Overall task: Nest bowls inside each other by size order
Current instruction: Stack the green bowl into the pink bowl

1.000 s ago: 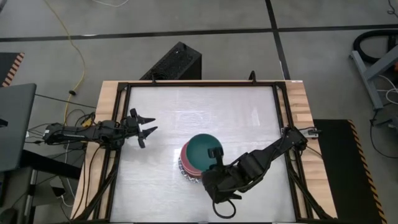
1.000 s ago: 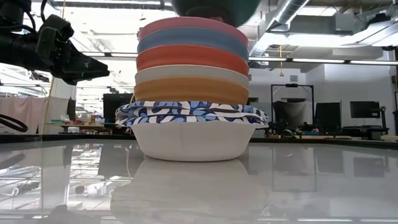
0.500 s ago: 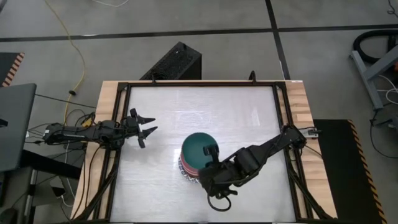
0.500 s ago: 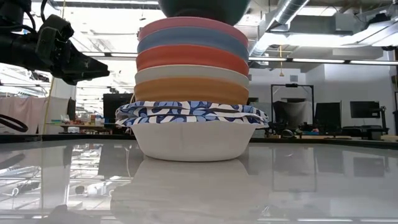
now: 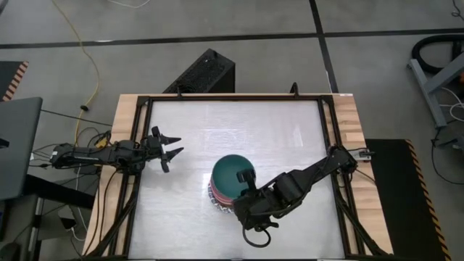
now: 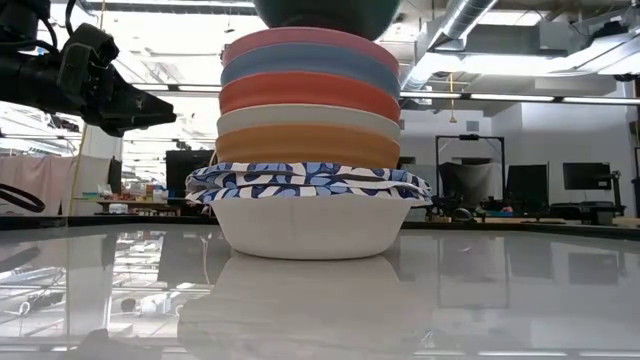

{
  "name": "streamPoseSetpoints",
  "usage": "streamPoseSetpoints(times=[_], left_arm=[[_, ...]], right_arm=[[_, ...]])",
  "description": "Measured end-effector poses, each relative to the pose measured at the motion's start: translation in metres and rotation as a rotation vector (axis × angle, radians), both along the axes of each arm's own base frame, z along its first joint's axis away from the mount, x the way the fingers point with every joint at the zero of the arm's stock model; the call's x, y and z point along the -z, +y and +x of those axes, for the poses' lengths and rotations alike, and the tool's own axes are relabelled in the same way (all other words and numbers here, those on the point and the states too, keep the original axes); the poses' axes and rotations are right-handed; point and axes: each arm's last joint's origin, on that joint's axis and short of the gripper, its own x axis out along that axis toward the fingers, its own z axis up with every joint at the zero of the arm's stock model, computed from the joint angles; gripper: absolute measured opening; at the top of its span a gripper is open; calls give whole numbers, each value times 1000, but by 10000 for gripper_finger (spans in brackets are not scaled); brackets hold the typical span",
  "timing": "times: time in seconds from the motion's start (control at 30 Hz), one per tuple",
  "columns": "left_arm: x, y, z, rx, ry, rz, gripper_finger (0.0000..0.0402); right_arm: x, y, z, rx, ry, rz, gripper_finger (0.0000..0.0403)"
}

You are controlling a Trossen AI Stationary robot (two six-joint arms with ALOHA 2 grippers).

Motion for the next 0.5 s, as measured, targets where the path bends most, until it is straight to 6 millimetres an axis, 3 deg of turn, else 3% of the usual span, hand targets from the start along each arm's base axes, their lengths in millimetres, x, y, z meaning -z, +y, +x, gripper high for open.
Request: streamPoseSetpoints(times=[0.33, 0.5], left_arm=[[0, 0, 0, 0, 0, 0, 185], [0, 0, 0, 0, 0, 0, 185]], right_arm=[[-4, -8, -12, 79, 54, 13, 4], [-32, 3, -37, 109, -71, 157, 4]])
